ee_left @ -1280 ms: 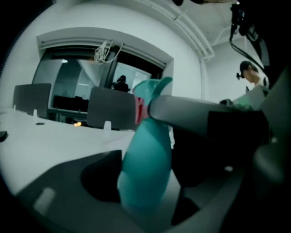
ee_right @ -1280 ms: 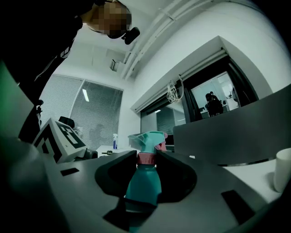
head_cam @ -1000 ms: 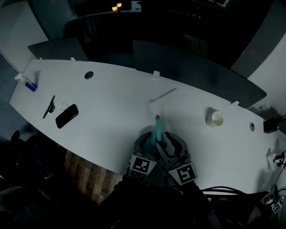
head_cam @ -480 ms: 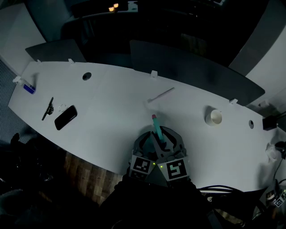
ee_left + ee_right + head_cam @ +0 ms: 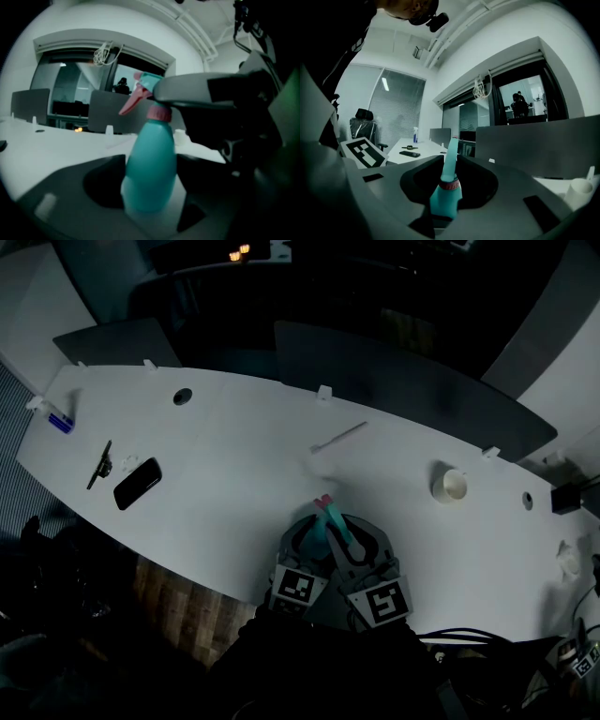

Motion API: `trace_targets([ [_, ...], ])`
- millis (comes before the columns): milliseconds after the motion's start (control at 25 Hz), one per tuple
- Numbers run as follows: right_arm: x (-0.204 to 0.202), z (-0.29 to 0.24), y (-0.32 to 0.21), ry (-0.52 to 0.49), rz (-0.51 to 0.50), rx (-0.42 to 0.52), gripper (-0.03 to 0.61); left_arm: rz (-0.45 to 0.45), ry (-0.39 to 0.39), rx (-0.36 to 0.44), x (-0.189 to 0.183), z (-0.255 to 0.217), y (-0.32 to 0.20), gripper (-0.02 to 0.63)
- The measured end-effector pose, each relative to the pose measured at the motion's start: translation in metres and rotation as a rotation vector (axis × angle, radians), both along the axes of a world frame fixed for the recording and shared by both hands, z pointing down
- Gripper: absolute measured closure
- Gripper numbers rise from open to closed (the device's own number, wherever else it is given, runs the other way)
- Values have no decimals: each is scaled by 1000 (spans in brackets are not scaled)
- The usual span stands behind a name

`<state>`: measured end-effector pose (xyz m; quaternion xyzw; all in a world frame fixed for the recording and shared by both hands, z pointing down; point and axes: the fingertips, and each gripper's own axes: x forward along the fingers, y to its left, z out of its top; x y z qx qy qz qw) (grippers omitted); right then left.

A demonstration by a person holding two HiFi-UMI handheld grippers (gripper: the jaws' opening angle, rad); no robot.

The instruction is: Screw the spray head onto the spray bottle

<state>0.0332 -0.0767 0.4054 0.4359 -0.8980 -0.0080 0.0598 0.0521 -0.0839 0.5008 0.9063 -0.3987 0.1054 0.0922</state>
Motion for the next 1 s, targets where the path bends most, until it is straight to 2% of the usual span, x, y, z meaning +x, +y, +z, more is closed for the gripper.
trace_targets([
  [240, -4, 4, -5, 73, -43, -92, 486, 83, -157, 56, 1, 10, 4, 273],
  [320, -5, 5, -6, 77, -50, -124, 486, 106, -155, 63, -2, 9, 5, 272],
  [400, -6, 6, -6, 73, -63, -138, 486, 139, -112, 65, -8, 5, 3, 263],
  [480, -7, 7, -5, 72, -85, -143, 486, 239, -86, 34, -12, 5, -1, 191],
  [520, -8, 7, -4, 70, -97, -146, 486, 330, -97, 7, -9, 8, -2, 169],
  [600, -6, 6, -5, 58, -107, -156, 486, 530, -133, -47, 6, 12, 1, 199],
  [640, -3, 6, -7, 50, -102, -160, 486, 591, -148, -60, 13, 12, 3, 255],
  [680, -1, 6, -9, 42, -94, -161, 486, 607, -153, -61, 18, 11, 3, 256],
  [720, 1, 6, -10, 38, -85, -158, 486, 577, -145, -52, 19, 9, 2, 259],
  [760, 2, 6, -11, 41, -76, -148, 486, 509, -123, -38, 18, 8, 1, 259],
  [920, -1, 5, -4, 53, -34, -96, 486, 85, -61, 29, 7, 2, -2, 261],
  [1000, -3, 4, -1, 36, -17, -91, 486, -90, -54, 48, 1, 2, 0, 259],
])
